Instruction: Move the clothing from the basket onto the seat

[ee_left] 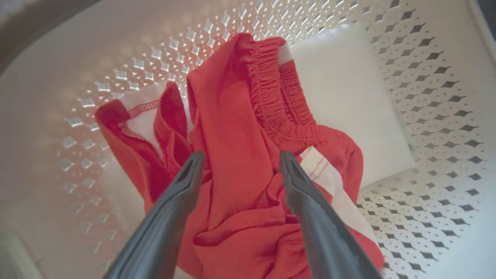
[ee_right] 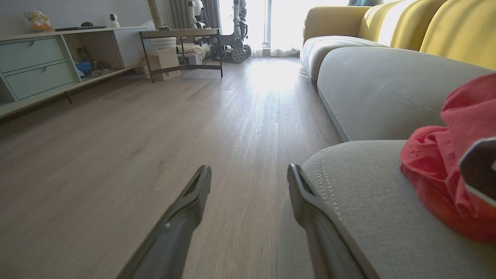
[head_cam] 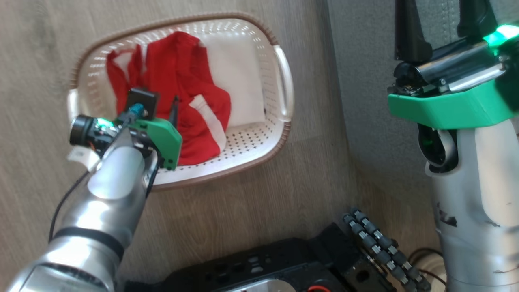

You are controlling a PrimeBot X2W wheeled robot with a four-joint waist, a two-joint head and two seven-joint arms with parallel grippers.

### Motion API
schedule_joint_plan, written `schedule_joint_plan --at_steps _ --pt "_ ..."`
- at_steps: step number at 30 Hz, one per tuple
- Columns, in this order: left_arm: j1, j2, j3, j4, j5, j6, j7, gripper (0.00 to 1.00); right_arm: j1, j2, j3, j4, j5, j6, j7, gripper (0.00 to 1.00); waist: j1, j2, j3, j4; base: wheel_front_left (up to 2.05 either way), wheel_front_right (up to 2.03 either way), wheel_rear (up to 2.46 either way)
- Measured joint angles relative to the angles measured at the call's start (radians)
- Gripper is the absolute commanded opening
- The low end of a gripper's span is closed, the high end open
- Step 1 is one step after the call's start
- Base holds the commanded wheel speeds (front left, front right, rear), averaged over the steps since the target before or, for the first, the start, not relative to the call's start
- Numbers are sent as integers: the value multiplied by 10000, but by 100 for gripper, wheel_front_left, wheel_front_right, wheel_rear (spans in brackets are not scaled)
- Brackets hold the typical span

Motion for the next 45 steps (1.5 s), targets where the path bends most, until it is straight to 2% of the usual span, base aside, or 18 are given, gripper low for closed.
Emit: schedule_joint_plan --at_steps 10,26,27,28,29,30,31,32,40,45 --pt "-993 52 -81 941 121 416 130 100 -104 -4 328 -326 249 0 0 100 -1 0 691 -414 0 0 0" --pt "-1478 123 -422 1473 163 656 755 100 -259 -4 571 -596 510 0 0 100 -1 0 1219 -856 0 0 0" --pt "-1478 121 -451 1484 163 681 784 81 -295 -4 571 -612 510 0 0 100 -1 1 1243 -867 0 0 0" --pt "-1478 119 -499 1494 163 704 792 81 -301 -4 571 -639 510 0 0 100 -1 0 1264 -876 0 0 0" --pt "-1478 119 -566 1509 165 702 792 47 -300 -4 573 -640 510 0 0 100 -1 0 1277 -883 0 0 0" --pt "-1477 111 -604 1519 169 702 792 27 -300 -4 573 -640 510 0 0 100 -1 0 1283 -886 0 0 0" --pt "-1477 102 -623 1519 188 702 792 3 -300 -4 573 -640 510 0 -2 100 -1 0 1284 -886 0 0 0" --pt "-1477 82 -656 1526 226 700 792 0 -300 -4 571 -639 510 0 0 100 -1 0 1274 -878 0 0 0" --pt "-1464 -71 -876 1557 228 596 454 0 -300 -4 546 -523 510 0 0 100 -1 0 1030 -776 0 0 0" --pt "-1393 -282 -945 1476 176 328 -94 0 -287 -4 533 -194 506 0 0 100 -2 1 598 -673 0 0 0"
